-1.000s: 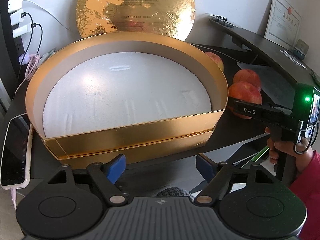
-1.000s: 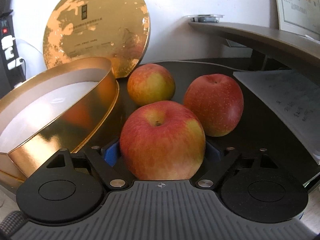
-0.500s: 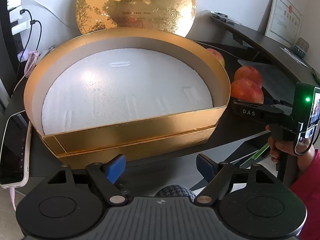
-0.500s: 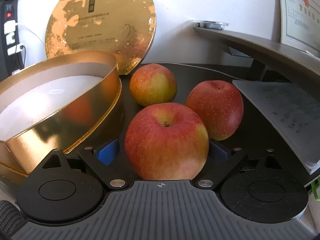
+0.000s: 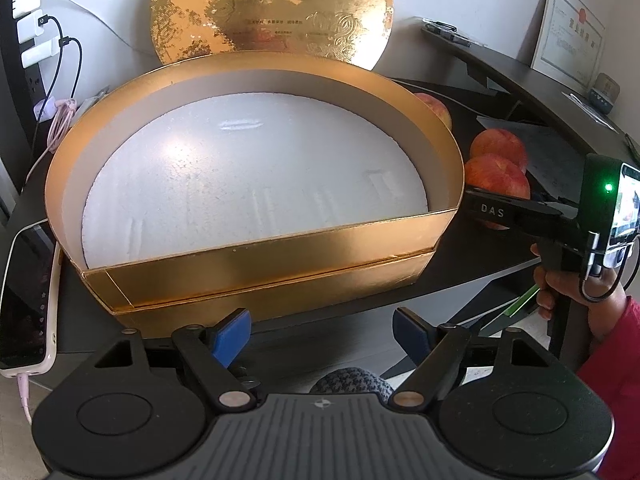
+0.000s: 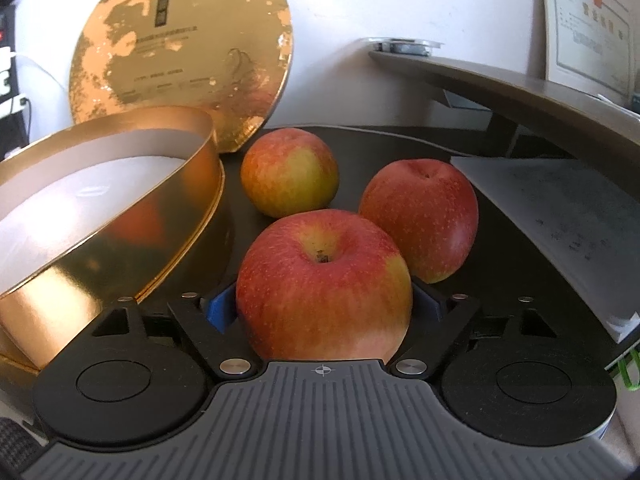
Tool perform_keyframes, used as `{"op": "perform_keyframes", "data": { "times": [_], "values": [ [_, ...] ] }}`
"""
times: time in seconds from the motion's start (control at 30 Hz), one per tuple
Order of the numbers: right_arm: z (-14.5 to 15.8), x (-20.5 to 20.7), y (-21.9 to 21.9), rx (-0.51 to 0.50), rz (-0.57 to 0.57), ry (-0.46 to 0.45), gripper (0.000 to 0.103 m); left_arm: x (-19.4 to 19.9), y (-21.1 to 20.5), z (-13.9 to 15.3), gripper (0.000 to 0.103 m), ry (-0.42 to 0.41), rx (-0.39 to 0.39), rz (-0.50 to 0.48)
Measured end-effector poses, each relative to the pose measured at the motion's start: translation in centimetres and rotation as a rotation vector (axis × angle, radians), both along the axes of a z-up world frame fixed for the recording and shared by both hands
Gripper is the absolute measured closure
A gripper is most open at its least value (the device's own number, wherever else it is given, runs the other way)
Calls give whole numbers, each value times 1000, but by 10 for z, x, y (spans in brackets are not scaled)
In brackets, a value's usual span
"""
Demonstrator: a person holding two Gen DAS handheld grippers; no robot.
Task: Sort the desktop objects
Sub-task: 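Lift the red apple with the right gripper and carry it over the box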
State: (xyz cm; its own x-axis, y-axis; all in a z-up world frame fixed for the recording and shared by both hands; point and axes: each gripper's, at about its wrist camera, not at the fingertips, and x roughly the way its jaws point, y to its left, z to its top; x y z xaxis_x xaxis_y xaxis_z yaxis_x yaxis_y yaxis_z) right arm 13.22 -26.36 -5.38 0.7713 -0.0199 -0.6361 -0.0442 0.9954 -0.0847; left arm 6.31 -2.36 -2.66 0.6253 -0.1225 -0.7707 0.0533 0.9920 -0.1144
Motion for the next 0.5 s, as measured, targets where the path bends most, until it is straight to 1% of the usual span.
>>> {"op": "perform_keyframes", "data": {
  "times": [0.1,0.17,0.3,0.5],
  "values": [
    [-1,0,5,-13,-28,-11,15,-1,2,0,24,-2,-3,0],
    [-1,0,8,-27,-56,-12,18,-2,4,1,24,-4,-5,3],
    [-2,1,11,-27,-91,-6,18,-5,9,0,24,-7,-10,12],
    [0,0,14,-25,-107,-4,19,-11,19,1,24,-17,-23,21]
  ]
}}
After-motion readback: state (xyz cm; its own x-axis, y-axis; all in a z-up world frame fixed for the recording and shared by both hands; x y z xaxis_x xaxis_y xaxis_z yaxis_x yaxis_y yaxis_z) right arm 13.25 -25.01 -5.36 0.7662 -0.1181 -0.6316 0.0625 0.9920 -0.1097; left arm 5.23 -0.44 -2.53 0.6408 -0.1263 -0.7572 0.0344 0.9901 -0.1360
